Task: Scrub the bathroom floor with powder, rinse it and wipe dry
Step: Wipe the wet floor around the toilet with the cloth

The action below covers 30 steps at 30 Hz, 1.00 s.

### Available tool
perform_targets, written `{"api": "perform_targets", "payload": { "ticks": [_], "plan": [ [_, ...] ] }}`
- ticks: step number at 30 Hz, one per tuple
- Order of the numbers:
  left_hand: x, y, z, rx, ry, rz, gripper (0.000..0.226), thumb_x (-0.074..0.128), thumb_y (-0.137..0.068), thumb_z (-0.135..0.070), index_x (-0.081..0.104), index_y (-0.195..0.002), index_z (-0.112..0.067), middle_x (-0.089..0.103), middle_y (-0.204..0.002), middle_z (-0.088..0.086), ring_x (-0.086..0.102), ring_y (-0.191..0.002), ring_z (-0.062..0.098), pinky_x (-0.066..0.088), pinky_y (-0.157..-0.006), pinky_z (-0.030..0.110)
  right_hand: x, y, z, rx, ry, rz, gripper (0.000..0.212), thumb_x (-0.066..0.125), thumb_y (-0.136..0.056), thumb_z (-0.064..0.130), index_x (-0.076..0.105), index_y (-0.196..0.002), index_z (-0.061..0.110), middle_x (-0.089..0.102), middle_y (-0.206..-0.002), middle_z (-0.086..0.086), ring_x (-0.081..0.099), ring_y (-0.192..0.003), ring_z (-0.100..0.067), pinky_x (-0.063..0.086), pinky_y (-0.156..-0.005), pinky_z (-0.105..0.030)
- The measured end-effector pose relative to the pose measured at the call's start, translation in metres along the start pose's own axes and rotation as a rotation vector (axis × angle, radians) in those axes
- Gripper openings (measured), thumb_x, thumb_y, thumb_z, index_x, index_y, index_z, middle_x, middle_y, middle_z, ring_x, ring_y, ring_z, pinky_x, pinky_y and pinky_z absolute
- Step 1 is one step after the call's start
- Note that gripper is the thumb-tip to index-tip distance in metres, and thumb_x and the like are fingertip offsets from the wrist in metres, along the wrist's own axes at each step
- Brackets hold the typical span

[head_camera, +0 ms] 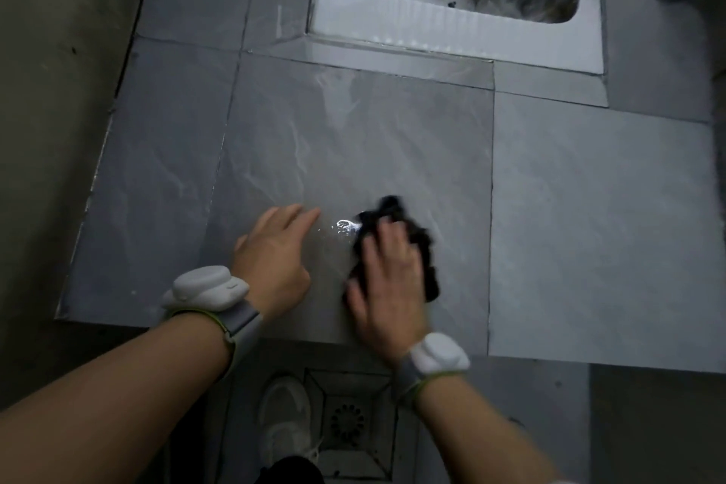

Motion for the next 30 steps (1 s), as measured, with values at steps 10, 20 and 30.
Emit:
{"api": "perform_targets", "payload": {
  "ticks": [10, 20, 30],
  "plan": [
    [-0.014, -0.090, -0.034, 0.013, -0.215, -0.007, 0.076, 0.050, -0.092, -0.048, -0.001, -0.148, -0.046, -0.008, -0.160, -0.014, -0.007, -0.147, 0.026, 0.015, -0.111, 0.065, -0.074, -0.096, -0.164, 0.192, -0.056, -0.273, 0.065, 0.048, -0.091, 0.016, 0.027, -0.149, -0.002, 0.025, -0.156, -0.021, 0.025, -0.144, -0.035, 0.019, -0.120, -0.042],
    [-0.040, -0.129, -0.030, -0.088, -0.115, -0.253, 0.061, 0.043, -0.092, -0.017, 0.023, -0.149, -0.029, 0.018, -0.158, -0.008, 0.015, -0.144, 0.025, 0.026, -0.112, 0.054, -0.023, -0.136, -0.012, -0.552, -0.004, -0.070, 0.057, 0.045, -0.092, 0.017, 0.035, -0.147, 0.003, 0.036, -0.153, -0.013, 0.030, -0.144, -0.027, 0.025, -0.117, -0.040],
    [-0.021, -0.156, -0.033, -0.128, -0.292, 0.009, 0.084, 0.052, -0.088, -0.058, -0.009, -0.145, -0.051, -0.016, -0.159, -0.013, -0.006, -0.147, 0.030, 0.028, -0.108, 0.063, -0.103, -0.255, -0.190, 0.363, -0.033, -0.377, 0.053, 0.045, -0.089, 0.014, 0.042, -0.140, 0.002, 0.049, -0.140, -0.020, 0.044, -0.131, -0.035, 0.031, -0.108, -0.039]
  ]
}}
Point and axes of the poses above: each hand's wrist, its own y-axis away from the middle knuckle, its own x-axis out of the palm, z = x × y, the point moved 10 cm from there along -y, towards the middle knuckle
